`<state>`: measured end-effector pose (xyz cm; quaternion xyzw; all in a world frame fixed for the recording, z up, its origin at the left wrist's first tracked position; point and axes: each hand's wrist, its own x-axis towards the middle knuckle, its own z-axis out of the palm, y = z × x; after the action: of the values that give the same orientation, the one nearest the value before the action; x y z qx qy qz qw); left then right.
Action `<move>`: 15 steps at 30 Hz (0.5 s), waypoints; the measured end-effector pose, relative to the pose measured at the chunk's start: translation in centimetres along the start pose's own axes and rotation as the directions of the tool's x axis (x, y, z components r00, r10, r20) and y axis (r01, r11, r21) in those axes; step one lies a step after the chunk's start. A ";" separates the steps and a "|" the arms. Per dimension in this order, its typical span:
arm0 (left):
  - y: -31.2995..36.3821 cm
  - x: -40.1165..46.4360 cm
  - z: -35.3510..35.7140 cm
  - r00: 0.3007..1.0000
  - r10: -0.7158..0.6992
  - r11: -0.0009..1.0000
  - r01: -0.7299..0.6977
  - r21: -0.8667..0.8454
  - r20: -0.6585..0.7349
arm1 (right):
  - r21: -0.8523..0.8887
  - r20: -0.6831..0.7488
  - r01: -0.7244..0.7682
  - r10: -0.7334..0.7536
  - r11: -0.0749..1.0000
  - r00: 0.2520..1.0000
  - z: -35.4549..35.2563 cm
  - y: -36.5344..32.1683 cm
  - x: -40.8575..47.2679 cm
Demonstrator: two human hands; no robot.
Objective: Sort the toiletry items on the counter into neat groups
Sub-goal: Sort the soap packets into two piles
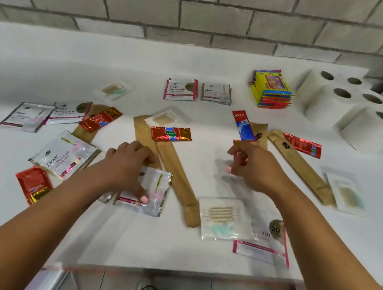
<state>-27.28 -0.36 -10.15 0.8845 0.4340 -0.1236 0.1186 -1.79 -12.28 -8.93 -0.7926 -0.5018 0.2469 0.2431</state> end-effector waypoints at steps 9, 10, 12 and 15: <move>1.2 -0.8 0.1 0.998 -0.067 0.991 0.067 0.115 -0.001 | -0.152 0.178 0.033 -0.005 0.988 0.984 -1.9 1.8 -4.4; 1.3 -0.8 0.1 0.998 -0.065 0.987 0.063 0.146 0.005 | -0.163 0.187 0.035 -0.004 0.986 0.982 -2.2 2.0 -4.8; 1.5 -1.0 -0.1 0.998 -0.056 0.985 0.057 0.160 -0.013 | -0.244 0.202 0.027 0.024 0.969 0.979 -2.8 2.5 -5.6; 1.6 -1.3 -0.7 0.997 -0.073 0.994 0.075 0.084 -0.024 | -0.434 0.259 -0.020 0.147 0.901 0.955 -3.7 3.2 -6.9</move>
<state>-26.74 -2.06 -8.95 0.8733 0.4621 -0.1370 0.0715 0.15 -20.29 -7.16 -0.8033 -0.5385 0.2533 -0.0220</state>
